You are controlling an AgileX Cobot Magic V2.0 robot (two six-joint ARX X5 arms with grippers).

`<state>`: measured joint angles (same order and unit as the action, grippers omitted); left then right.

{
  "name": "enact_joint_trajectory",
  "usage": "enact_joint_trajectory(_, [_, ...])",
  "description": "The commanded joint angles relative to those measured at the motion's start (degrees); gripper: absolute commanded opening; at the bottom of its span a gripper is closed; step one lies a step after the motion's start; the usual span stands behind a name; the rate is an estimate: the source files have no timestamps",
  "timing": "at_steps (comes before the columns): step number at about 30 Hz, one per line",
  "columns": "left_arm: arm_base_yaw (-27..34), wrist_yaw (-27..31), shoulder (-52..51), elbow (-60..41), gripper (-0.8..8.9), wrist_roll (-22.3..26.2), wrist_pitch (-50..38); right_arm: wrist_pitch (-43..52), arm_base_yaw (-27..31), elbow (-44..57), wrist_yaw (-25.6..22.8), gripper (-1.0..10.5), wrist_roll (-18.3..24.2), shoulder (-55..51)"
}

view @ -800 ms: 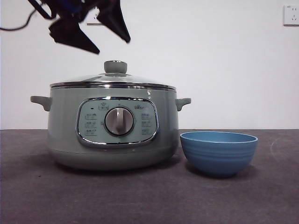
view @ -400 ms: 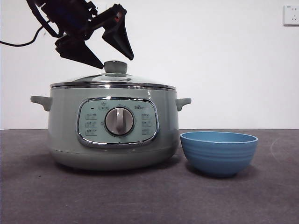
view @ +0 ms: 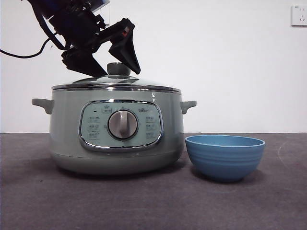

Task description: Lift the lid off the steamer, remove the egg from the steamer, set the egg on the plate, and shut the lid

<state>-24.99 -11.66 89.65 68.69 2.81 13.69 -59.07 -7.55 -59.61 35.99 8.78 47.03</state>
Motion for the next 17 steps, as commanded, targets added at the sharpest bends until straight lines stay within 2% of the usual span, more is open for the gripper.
enact_joint_trajectory(1, [-0.20, -0.13, 0.09, 0.07, 1.50, 0.39, -0.24, 0.31, -0.13, -0.35, 0.02, 5.7, -0.37, -0.04])
enact_joint_trajectory(3, [-0.20, -0.57, 0.07, 0.07, 0.47, 0.20, -0.04, 0.31, -0.13, -0.35, -0.07, 5.7, -0.37, -0.04])
enact_joint_trajectory(5, [-0.20, -0.61, 0.07, 0.07, -0.13, 0.17, 0.42, 0.31, -0.13, -0.35, -0.11, 5.7, -0.37, -0.04])
enact_joint_trajectory(17, [-0.20, -0.61, -0.98, 0.07, -0.08, 0.17, 1.33, 0.31, -0.13, -0.35, -0.11, 5.7, -0.37, -0.04])
